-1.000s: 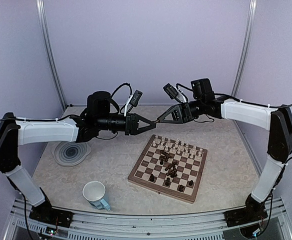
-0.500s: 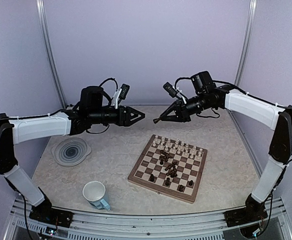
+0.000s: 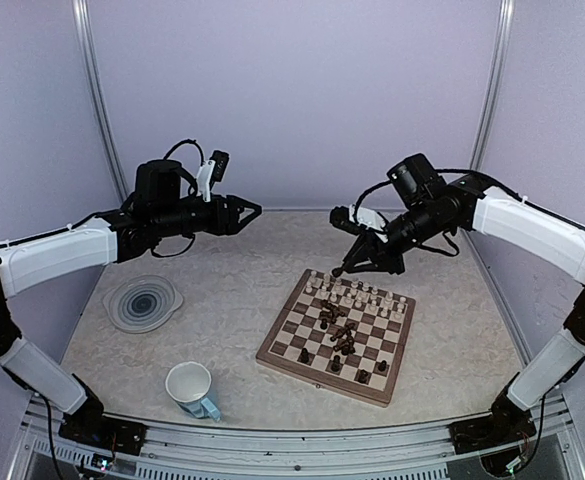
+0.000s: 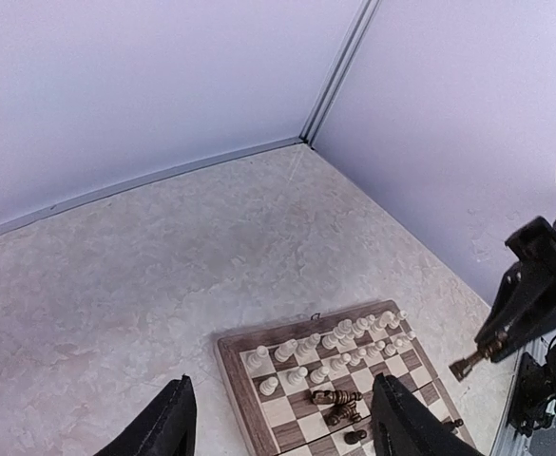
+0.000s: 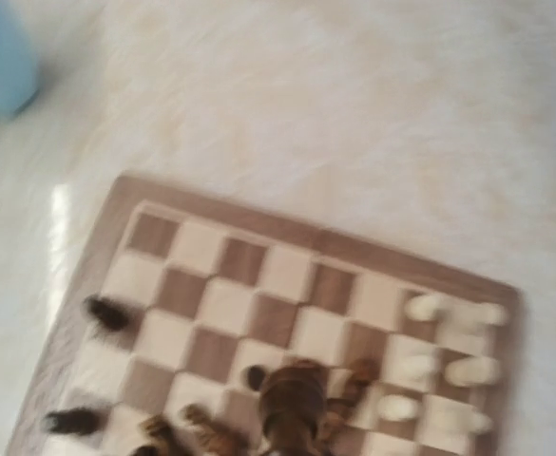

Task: Set up the chess pieces on the board
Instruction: Place the king on d8.

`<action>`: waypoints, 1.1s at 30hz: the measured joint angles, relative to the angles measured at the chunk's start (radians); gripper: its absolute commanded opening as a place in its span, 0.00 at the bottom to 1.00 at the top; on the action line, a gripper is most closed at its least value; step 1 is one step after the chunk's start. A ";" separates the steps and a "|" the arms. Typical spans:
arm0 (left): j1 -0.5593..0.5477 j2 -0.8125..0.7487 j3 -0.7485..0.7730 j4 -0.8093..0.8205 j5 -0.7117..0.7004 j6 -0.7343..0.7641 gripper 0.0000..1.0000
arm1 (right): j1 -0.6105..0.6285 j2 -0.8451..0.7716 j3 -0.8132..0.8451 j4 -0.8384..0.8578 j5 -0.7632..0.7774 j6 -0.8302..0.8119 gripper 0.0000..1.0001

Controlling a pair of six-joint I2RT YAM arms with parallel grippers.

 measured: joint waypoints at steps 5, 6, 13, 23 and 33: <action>0.007 0.000 0.000 -0.003 -0.002 0.000 0.63 | 0.124 0.000 -0.040 -0.070 0.079 -0.081 0.07; 0.007 0.000 0.000 -0.003 -0.002 0.000 0.63 | 0.144 0.000 -0.048 -0.081 0.092 -0.091 0.06; 0.007 0.000 0.000 -0.005 0.009 -0.001 0.62 | 0.244 0.024 -0.064 -0.139 0.164 -0.129 0.06; 0.007 0.000 0.000 -0.011 0.021 -0.003 0.62 | 0.299 0.076 -0.061 -0.189 0.231 -0.144 0.05; 0.007 0.000 0.000 -0.017 0.032 -0.003 0.62 | 0.358 0.110 -0.047 -0.239 0.286 -0.149 0.04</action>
